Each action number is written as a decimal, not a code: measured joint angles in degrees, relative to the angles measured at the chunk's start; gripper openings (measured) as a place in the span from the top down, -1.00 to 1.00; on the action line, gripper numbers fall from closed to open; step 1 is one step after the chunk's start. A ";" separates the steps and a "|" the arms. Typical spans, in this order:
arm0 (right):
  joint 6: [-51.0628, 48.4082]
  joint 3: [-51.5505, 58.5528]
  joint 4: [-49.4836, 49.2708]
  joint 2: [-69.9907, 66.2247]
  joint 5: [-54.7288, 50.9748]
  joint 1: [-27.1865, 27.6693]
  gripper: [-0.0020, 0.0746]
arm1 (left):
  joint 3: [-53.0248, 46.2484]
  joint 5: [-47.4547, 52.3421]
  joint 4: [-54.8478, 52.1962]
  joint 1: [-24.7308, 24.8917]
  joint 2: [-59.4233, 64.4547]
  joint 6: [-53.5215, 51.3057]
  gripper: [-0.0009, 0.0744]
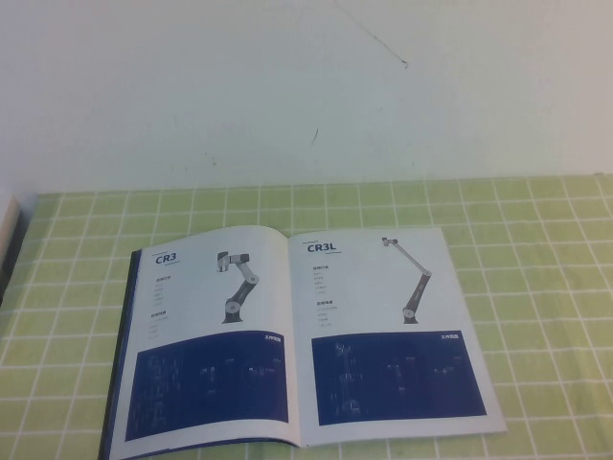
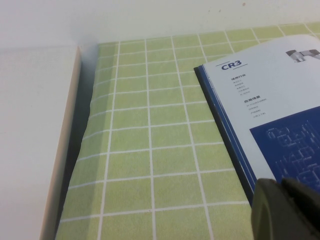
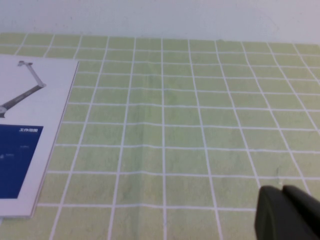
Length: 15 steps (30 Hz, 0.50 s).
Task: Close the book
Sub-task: 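Close the open booklet and leave it lying on the table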
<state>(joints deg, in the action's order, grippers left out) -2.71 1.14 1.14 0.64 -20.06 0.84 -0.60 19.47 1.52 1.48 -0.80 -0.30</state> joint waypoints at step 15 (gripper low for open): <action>-1.20 0.00 0.88 0.00 0.00 0.00 0.95 | 0.00 0.00 -0.33 0.00 0.00 -0.44 0.98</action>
<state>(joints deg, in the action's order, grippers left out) -3.91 1.14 2.01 0.64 -20.06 0.84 -0.60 19.47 1.19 1.48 -0.80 -0.74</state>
